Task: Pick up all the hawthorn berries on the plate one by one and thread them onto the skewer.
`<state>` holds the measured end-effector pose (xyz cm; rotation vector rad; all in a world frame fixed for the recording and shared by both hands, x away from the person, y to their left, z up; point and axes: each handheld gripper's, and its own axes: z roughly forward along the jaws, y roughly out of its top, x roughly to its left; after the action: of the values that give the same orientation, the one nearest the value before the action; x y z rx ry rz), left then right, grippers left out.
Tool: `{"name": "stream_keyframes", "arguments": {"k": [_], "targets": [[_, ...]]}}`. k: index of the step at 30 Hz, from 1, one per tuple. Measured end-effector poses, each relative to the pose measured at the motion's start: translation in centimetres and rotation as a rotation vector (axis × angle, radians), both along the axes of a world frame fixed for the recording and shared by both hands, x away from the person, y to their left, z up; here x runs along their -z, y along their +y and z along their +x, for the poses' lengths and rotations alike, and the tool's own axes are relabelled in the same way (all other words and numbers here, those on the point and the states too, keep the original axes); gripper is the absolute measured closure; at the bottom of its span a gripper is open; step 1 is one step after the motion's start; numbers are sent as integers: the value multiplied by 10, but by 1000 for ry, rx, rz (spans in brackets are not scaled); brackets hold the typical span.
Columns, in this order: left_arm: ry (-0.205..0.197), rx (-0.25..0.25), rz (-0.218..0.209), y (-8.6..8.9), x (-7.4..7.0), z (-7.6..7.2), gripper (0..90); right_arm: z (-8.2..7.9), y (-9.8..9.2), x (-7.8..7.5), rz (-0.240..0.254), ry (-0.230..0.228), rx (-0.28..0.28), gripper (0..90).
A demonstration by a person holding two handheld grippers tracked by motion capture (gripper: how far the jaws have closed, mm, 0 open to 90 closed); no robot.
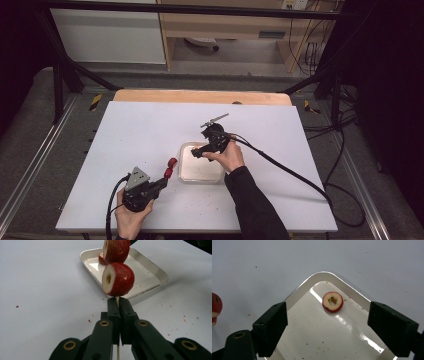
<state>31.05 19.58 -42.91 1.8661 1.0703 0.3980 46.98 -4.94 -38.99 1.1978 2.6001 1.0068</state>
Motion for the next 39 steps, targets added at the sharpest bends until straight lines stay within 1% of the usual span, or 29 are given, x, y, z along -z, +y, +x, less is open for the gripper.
{"name": "stream_keyframes", "arguments": {"k": [2, 3, 6, 9, 11, 12, 14, 15, 18, 20, 23, 26, 29, 32, 35, 39], "targets": [[0, 0, -2, 0, 0, 0, 883, 2, 3, 3, -1, 11, 3, 198], [1, 1, -1, 0, 0, 0, 883, 4, 5, 5, -4, 20, 16, 210], [1, 5, 2, 0, 0, 1, 883, 8, 11, 9, -33, 33, 23, 257], [5, 9, 5, -1, 0, 1, 883, 12, 17, 13, -49, 42, 20, 298], [6, 11, 7, -1, 0, 1, 883, 14, 20, 17, -48, 53, 30, 328], [7, 10, 7, -1, 0, 1, 883, 15, 21, 18, -55, 63, 42, 342], [8, 12, 6, -1, 1, 1, 883, 18, 23, 21, -70, 67, 55, 369], [9, 11, 6, -1, 1, 1, 883, 19, 24, 21, -67, 83, 73, 381], [11, 12, 3, -1, 1, 1, 882, 21, 26, 24, -52, 106, 111, 411], [10, 13, 4, -1, 1, 0, 882, 22, 28, 26, -55, 121, 135, 427], [13, 14, 1, -2, 2, 1, 883, 24, 28, 29, -62, 133, 157, 446], [13, 16, 3, -2, 2, 1, 882, 26, 29, 31, -54, 147, 183, 482], [15, 15, 4, -2, 2, 1, 882, 27, 30, 32, -39, 154, 197, 511], [17, 12, 1, -2, 2, 1, 882, 28, 30, 33, -47, 167, 205, 536], [16, 14, 3, -2, 2, 1, 882, 28, 30, 34, -48, 170, 207, 604], [15, 13, 6, -3, 2, 1, 882, 28, 30, 34, -34, 194, 212, 608]]}}
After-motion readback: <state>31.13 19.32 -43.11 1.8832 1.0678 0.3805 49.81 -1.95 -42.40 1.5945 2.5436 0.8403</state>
